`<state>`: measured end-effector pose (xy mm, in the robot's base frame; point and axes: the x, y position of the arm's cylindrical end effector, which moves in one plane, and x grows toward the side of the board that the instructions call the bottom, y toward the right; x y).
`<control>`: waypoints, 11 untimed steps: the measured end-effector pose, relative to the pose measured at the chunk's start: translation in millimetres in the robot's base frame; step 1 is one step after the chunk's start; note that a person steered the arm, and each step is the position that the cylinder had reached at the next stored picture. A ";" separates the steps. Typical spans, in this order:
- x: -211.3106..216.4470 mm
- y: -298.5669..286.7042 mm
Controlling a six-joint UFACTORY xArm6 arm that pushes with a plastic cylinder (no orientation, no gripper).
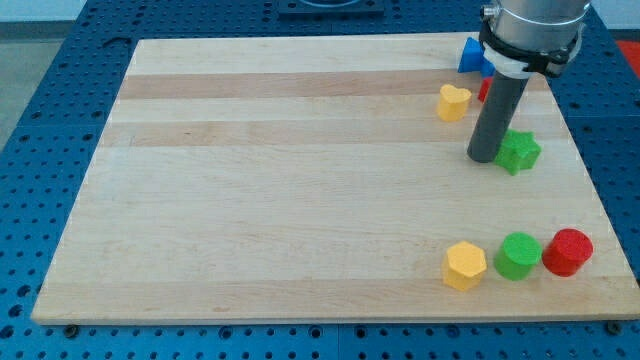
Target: Move the green star into the red circle
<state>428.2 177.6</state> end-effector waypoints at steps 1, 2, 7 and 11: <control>-37.9 1.1; -55.2 24.6; 36.8 31.8; 76.4 31.8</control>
